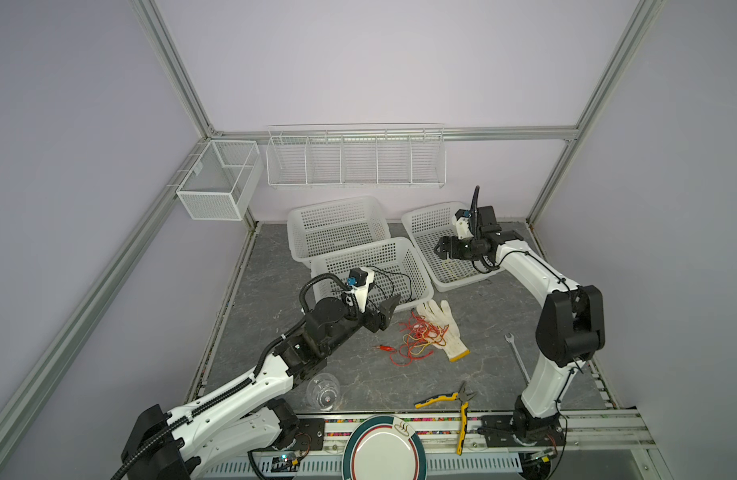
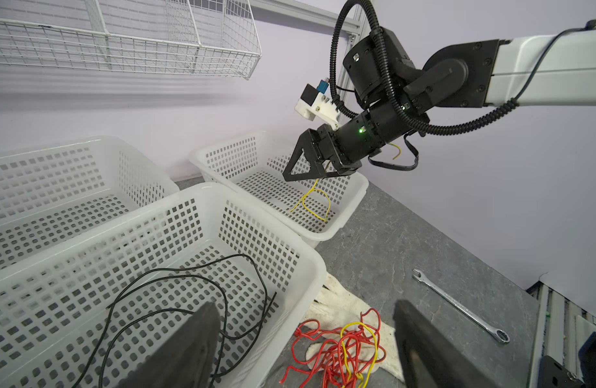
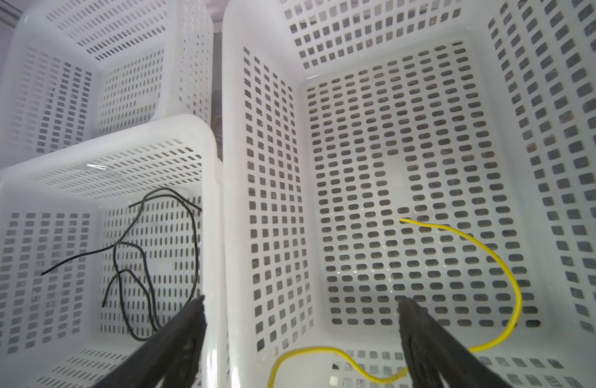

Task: Untangle the cables
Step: 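Open the right gripper to drop the yellow wire into the far basket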

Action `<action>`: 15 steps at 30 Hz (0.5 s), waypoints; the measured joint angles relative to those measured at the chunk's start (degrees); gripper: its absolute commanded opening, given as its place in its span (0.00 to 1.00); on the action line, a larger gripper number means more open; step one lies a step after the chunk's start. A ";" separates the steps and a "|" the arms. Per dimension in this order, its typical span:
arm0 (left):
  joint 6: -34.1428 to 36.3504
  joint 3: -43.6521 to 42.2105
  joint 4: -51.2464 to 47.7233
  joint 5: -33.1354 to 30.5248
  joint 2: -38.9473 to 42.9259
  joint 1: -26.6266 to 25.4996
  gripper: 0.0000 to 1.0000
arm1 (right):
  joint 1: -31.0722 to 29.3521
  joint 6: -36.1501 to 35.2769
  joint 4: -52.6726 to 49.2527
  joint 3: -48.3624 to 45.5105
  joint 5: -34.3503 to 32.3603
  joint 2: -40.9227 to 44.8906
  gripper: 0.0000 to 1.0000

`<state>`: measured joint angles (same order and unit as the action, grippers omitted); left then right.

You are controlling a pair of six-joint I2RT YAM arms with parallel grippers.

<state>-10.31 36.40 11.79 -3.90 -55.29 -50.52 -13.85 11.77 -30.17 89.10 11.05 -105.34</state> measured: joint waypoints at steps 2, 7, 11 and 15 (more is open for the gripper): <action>-0.15 -0.28 0.13 0.00 0.00 0.00 0.81 | 0.00 -0.31 -1.51 -0.07 -0.11 1.09 0.99; -0.15 -0.33 0.74 0.02 -0.20 0.00 0.79 | 0.00 -0.76 -1.79 -2.36 -0.48 4.57 0.69; -0.13 -0.33 0.85 0.04 -1.81 0.00 0.78 | 0.00 -0.68 -1.70 -2.62 -0.13 5.25 0.44; -0.13 -0.33 0.94 0.07 -3.41 0.00 0.78 | 0.11 -0.59 -1.68 -2.67 1.01 5.25 0.16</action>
<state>-10.44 36.07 12.73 -3.84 -58.70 -50.52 -13.74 11.18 -31.86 86.43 12.05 -100.09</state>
